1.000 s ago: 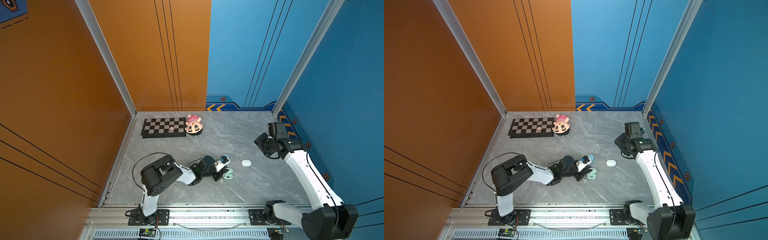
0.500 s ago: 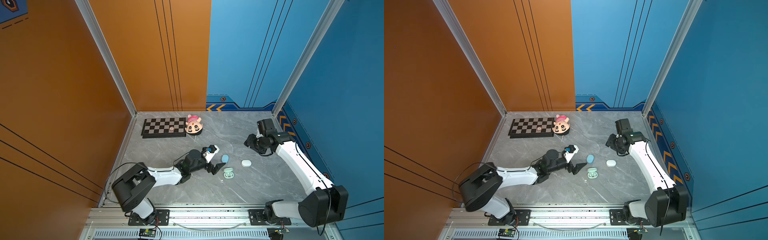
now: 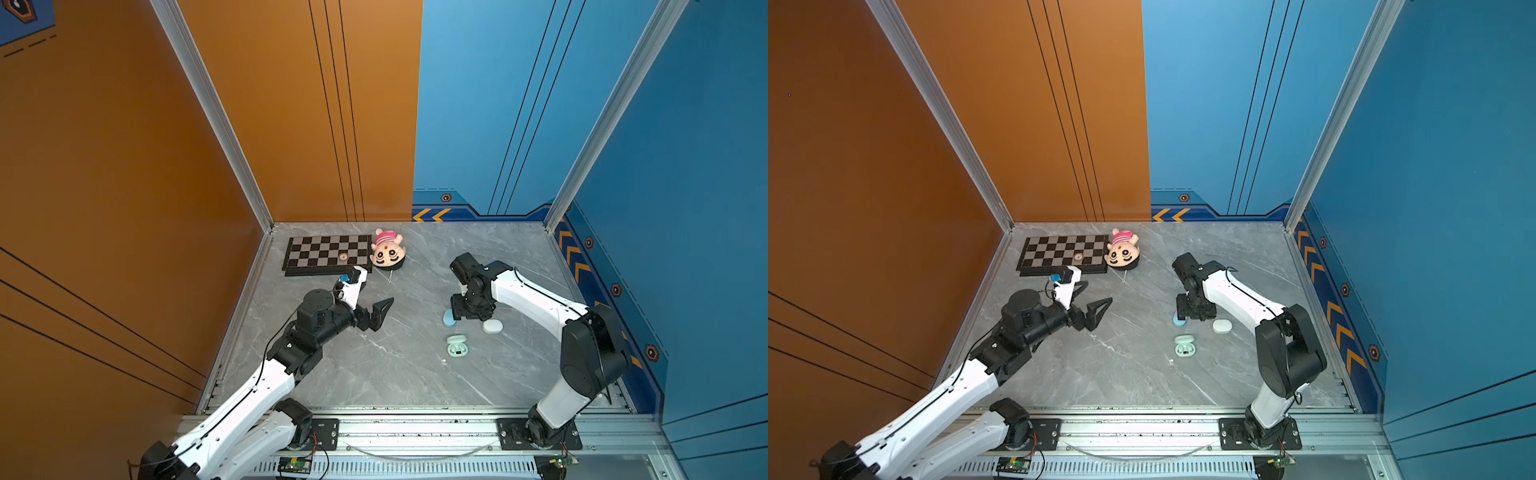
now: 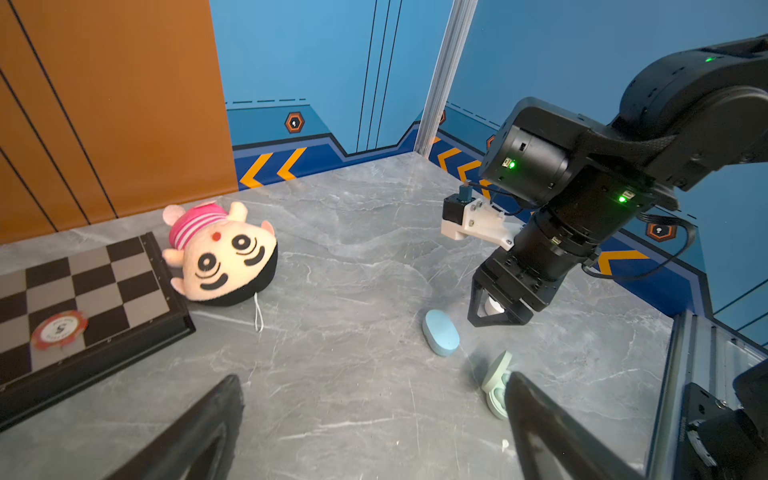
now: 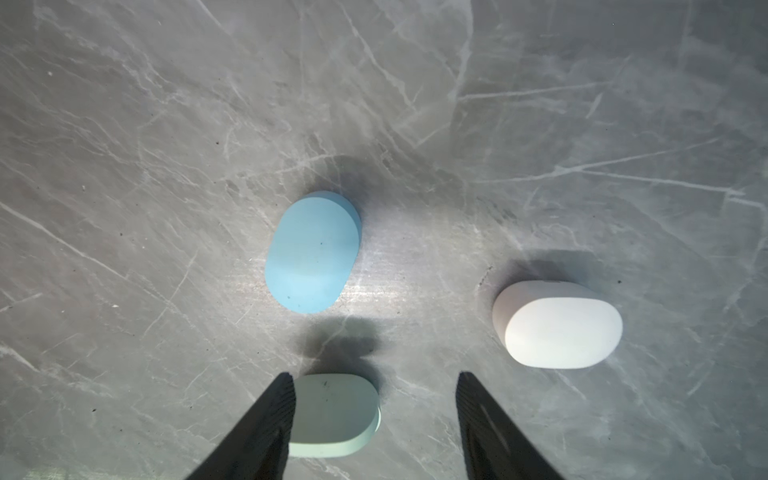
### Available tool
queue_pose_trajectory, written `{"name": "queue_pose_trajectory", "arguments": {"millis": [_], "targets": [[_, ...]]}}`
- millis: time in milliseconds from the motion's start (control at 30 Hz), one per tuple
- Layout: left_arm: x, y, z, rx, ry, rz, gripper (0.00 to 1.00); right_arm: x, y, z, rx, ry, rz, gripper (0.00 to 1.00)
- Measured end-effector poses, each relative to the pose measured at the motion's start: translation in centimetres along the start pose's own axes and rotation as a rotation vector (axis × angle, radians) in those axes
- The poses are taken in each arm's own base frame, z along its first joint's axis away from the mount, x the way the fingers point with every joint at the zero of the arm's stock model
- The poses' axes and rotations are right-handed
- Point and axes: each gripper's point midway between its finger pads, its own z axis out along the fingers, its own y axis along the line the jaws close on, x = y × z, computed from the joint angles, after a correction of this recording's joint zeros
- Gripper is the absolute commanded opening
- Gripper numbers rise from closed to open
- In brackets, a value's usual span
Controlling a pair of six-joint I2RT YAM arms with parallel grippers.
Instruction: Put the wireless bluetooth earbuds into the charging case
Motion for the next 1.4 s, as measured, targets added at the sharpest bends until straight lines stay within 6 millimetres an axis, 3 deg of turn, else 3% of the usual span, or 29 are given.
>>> {"name": "queue_pose_trajectory", "arguments": {"millis": [133,400,533,733,833,900,1000,1067,1167,1233,1333,1400], "targets": [[0.9,0.4,-0.8,-0.025,0.034,-0.028,0.98,1.1,-0.3,0.9,0.024,0.022,-0.009,0.63],[2.5,1.0,-1.1,-0.057,0.1,-0.051,0.98,5.3,-0.4,2.8,0.071,0.087,-0.047,0.63],[2.7,1.2,-1.2,-0.07,0.112,-0.057,0.98,5.9,-0.3,1.4,0.05,0.035,-0.044,0.63],[2.5,3.2,-1.4,-0.171,0.099,-0.094,0.98,4.8,-0.8,-2.3,-0.02,-0.107,-0.003,0.63],[2.4,5.9,-1.7,-0.291,0.086,-0.115,0.98,2.4,-1.8,-5.1,-0.098,-0.242,0.054,0.61],[2.1,8.7,-2.5,-0.406,0.061,-0.135,0.98,0.1,-3.2,-7.7,-0.145,-0.38,0.103,0.61],[2.2,13.8,-4.1,-0.587,0.012,-0.174,0.98,-3.0,-6.9,-11.2,-0.159,-0.6,0.189,0.6],[3.7,17.2,-5.5,-0.707,0.008,-0.208,0.98,-4.1,-9.6,-12.1,-0.129,-0.708,0.228,0.61],[7.8,21.0,-7.6,-0.857,0.044,-0.238,0.98,-4.3,-13.6,-11.1,-0.026,-0.807,0.255,0.63],[10.3,21.9,-8.1,-0.893,0.071,-0.225,0.98,-3.4,-15.5,-9.0,0.044,-0.837,0.24,0.62],[13.6,22.5,-8.2,-0.914,0.112,-0.203,0.98,-1.5,-16.9,-5.3,0.117,-0.875,0.207,0.62],[14.6,23.0,-7.8,-0.916,0.135,-0.194,0.98,-0.4,-17.1,-2.8,0.137,-0.892,0.186,0.61]]}}
